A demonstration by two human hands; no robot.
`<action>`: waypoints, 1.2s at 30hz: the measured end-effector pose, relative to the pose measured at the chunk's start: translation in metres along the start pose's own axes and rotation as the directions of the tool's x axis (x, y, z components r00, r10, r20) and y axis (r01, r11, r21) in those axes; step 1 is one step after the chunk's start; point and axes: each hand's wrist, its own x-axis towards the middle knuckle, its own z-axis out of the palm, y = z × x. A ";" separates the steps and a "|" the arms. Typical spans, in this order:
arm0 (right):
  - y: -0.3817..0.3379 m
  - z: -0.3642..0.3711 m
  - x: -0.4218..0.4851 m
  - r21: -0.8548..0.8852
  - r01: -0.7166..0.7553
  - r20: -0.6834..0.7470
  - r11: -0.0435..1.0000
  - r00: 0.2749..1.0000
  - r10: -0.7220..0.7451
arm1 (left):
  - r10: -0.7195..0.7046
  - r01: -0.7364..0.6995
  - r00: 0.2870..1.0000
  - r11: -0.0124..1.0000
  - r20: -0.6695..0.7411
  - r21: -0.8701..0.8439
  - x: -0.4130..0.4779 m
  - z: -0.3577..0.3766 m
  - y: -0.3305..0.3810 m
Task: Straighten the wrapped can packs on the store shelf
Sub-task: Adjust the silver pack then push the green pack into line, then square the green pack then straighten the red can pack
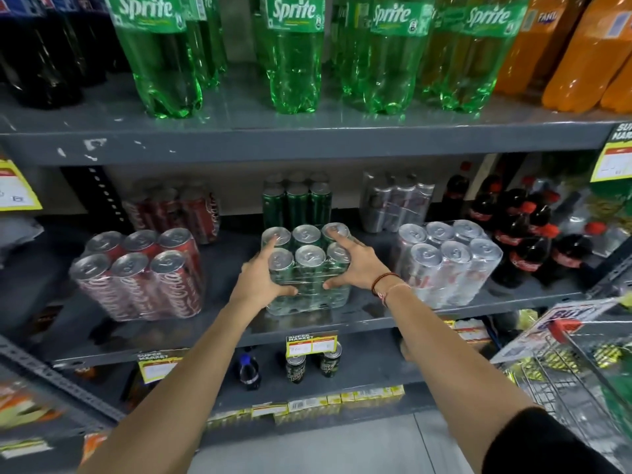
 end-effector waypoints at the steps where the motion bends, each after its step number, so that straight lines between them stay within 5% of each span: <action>1: 0.001 -0.001 -0.003 -0.005 0.002 0.002 1.000 1.000 -0.002 | -0.001 0.001 1.000 1.000 0.000 0.004 -0.002 0.002 0.000; 30: -0.004 0.000 -0.032 -0.010 -0.007 0.036 1.000 0.999 0.008 | 0.077 -0.076 0.994 0.997 0.083 -0.022 -0.022 -0.002 -0.015; 33: -0.029 0.001 -0.037 0.042 -0.009 -0.099 0.999 0.995 0.013 | 0.120 -0.115 0.991 0.991 0.065 -0.074 -0.026 -0.018 -0.023; 36: -0.071 0.010 -0.042 0.099 0.113 -0.340 0.989 0.938 -0.073 | 0.190 -0.216 0.968 0.964 -0.163 -0.154 -0.038 -0.053 -0.038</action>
